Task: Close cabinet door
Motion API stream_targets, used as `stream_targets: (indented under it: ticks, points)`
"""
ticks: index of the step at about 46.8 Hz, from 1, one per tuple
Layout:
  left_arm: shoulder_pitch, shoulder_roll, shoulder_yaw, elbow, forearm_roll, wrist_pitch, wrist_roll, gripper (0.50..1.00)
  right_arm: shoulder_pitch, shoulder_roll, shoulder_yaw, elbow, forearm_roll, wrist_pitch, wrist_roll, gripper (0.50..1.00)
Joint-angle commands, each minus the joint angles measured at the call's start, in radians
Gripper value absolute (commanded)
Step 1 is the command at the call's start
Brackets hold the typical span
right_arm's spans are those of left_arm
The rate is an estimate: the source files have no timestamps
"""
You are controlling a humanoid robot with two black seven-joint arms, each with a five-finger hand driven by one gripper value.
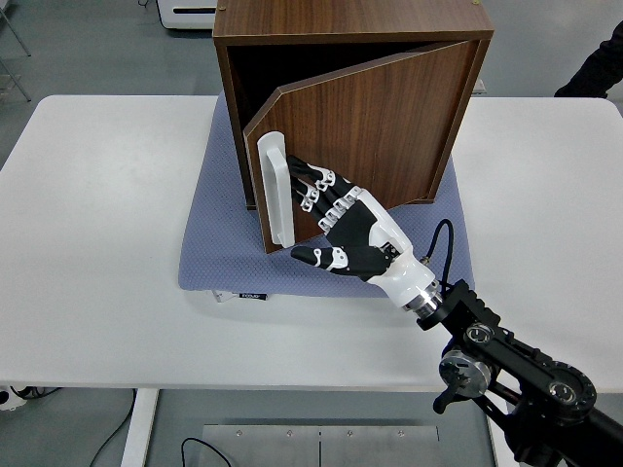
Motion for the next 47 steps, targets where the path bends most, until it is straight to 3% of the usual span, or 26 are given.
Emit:
stream_targets:
  ticks: [1, 20, 47]
  points:
    - [0.000, 0.000, 0.000, 0.000, 0.000, 0.000, 0.000, 1.000, 0.007, 0.012, 0.002, -0.016, 0.000, -0.005, 0.000, 1.000]
    - [0.000, 0.000, 0.000, 0.000, 0.000, 0.000, 0.000, 1.000, 0.053, 0.045, 0.009, -0.087, 0.049, -0.048, 0.000, 1.000]
    - [0.000, 0.000, 0.000, 0.000, 0.000, 0.000, 0.000, 1.000, 0.108, 0.052, 0.011, -0.177, 0.077, -0.060, 0.000, 1.000]
